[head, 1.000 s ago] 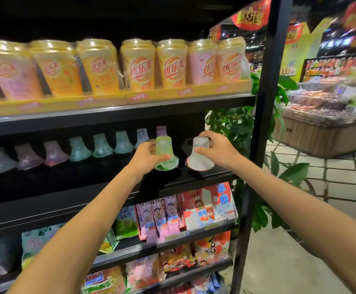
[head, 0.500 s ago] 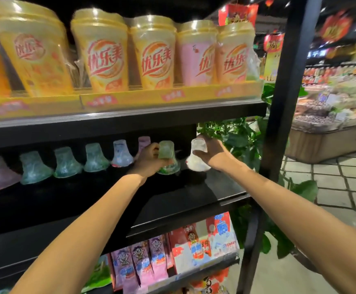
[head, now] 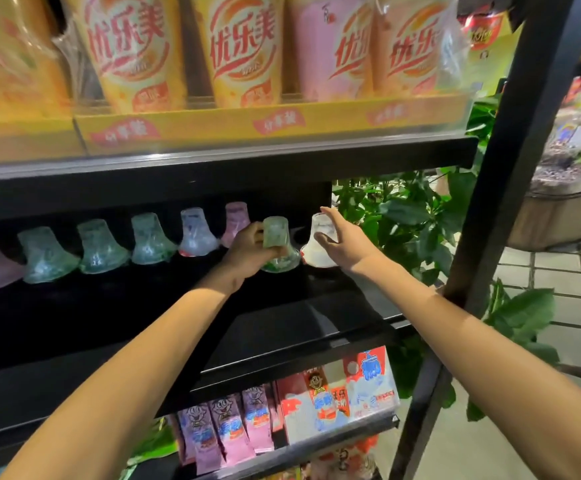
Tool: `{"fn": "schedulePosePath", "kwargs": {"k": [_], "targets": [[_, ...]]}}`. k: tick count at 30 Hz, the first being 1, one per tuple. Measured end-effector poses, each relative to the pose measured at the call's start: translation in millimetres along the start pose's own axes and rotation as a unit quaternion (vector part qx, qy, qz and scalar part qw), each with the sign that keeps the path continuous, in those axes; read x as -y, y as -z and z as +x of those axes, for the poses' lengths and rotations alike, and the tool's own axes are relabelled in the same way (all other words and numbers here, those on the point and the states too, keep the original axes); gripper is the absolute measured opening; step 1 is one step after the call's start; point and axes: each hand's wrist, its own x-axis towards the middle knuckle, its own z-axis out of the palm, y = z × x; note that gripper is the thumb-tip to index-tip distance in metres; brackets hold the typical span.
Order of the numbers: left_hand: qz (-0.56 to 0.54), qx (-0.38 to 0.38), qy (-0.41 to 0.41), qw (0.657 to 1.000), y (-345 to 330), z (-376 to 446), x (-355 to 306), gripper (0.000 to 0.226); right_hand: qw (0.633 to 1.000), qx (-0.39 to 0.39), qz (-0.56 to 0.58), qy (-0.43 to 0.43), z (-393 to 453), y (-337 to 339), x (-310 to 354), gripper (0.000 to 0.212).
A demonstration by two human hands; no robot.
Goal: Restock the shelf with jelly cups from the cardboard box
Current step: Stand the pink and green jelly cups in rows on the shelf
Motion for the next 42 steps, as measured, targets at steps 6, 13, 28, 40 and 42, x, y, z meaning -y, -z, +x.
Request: {"fn": "schedulePosePath", "kwargs": {"k": [6,13,28,40,42], "targets": [[0.019,0.015,0.008,1.000,4,5,5,0.062,1.000,-0.008,-0.001,-0.014,-2,3,2,0.069],[0.144,0.004,-0.044,0.989,21,-15,11,0.059,0.985,-0.148,0.007,0.089,-44,9,-1,0.047],[0.437,0.098,-0.138,0.883,7,-59,21,0.067,0.985,-0.015,-0.160,0.058,-61,-12,-10,0.036],[0.464,0.098,-0.166,0.865,-5,-13,26,0.063,0.983,0.030,-0.181,-0.014,-19,-8,-9,0.034],[0.463,0.093,-0.166,0.865,-7,-5,26,0.063,0.984,0.022,-0.174,-0.025,-9,-11,-12,0.033]]}}
